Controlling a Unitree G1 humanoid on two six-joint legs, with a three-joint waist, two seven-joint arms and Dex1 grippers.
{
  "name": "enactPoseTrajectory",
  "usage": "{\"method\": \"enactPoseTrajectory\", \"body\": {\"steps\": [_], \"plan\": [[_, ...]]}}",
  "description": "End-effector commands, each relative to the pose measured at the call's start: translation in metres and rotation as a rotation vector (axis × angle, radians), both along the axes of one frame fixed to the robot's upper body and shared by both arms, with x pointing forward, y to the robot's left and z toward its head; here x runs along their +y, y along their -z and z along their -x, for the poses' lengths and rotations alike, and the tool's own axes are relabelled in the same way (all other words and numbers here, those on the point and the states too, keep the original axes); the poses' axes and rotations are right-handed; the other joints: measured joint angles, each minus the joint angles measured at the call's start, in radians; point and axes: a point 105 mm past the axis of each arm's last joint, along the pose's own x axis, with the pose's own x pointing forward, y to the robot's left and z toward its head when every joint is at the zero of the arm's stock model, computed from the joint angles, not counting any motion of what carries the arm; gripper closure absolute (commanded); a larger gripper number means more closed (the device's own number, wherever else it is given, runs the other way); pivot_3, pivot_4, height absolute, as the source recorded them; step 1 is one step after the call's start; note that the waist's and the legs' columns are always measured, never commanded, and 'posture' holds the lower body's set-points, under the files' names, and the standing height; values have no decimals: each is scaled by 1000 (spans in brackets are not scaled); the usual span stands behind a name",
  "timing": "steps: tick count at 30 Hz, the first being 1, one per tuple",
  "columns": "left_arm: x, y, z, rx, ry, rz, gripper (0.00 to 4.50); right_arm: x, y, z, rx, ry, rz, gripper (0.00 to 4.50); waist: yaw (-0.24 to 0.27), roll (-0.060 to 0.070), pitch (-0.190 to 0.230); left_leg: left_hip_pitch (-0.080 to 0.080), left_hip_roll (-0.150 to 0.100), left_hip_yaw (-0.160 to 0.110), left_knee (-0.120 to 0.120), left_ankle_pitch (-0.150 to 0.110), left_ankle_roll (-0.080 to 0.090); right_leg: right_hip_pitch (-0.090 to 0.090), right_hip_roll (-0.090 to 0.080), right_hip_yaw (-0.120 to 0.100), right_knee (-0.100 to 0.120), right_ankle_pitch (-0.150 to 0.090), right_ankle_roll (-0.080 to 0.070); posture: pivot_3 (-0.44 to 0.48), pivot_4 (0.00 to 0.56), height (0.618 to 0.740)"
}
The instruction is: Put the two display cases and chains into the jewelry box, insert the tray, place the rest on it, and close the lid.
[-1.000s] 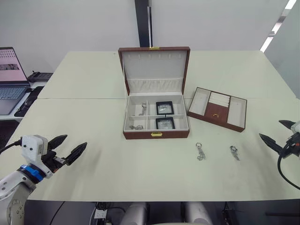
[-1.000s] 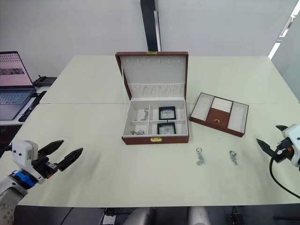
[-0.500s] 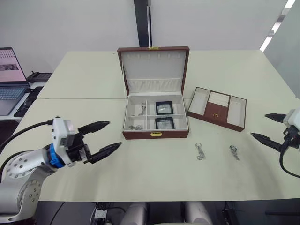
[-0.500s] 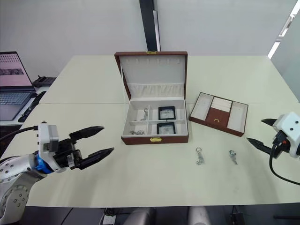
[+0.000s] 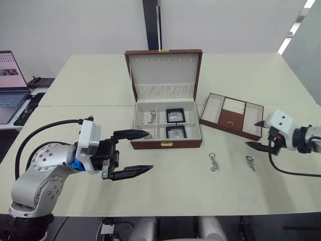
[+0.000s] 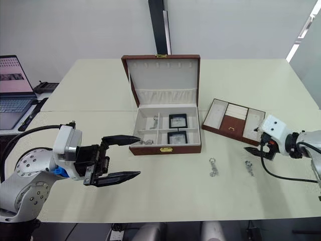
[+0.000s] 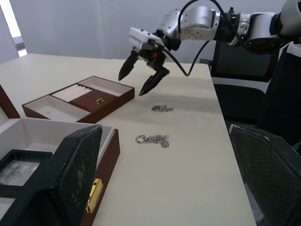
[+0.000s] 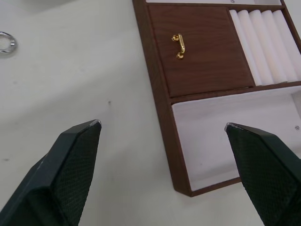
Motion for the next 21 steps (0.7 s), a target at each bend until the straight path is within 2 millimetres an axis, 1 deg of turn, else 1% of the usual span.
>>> {"method": "enactPoseTrajectory", "body": {"steps": [1, 3, 6, 11, 12, 13, 17, 21], "plan": [[-4, -9, 3, -33, 23, 24, 0, -1, -5, -11, -39, 20, 17, 22, -1, 0, 0, 0, 0, 0, 0, 0, 0, 0, 0, 0, 0, 0, 0, 0, 150, 740], [-5, -11, 2, -39, 25, 27, 0, -3, -3, -17, -42, 38, 26, 22, 0, 0, 0, 0, 0, 0, 0, 0, 0, 0, 0, 0, 0, 0, 0, 0, 150, 740], [-7, -16, 0, -50, 23, 37, 0, 1, 1, -22, -33, 43, 1, 22, 0, 0, 0, 0, 0, 0, 0, 0, 0, 0, 0, 0, 0, 0, 0, 0, 150, 740], [-10, -20, -3, -54, 22, 41, 0, 1, 11, -23, -2, 62, -26, 22, 0, 0, 0, 0, 0, 0, 0, 0, 0, 0, 0, 0, 0, 0, 0, 0, 150, 740], [-10, -20, -4, -53, 22, 41, 0, 2, 13, -23, 8, 62, -33, 394, 0, 0, 0, 0, 0, 0, 0, 0, 0, 0, 0, 0, 0, 0, 0, 0, 150, 740], [-10, -21, -4, -52, 22, 40, 0, 3, 15, -22, 15, 60, -36, 597, -1, 0, 0, 0, 0, 0, 0, 0, 0, 0, 0, 0, 0, 0, 0, 0, 150, 740], [-15, -23, -8, -53, 17, 39, 0, 6, 17, -21, 19, 53, -53, 1959, 0, 0, 0, 0, 0, 0, 0, 0, 0, 0, 0, 0, 0, 0, 0, 0, 150, 740], [-19, -25, -12, -53, 11, 39, 0, 5, 18, -19, 28, 56, -68, 3082, 0, 0, 0, 0, 0, 0, 0, 0, 0, 0, 0, 0, 0, 0, 0, 0, 150, 740]]}}
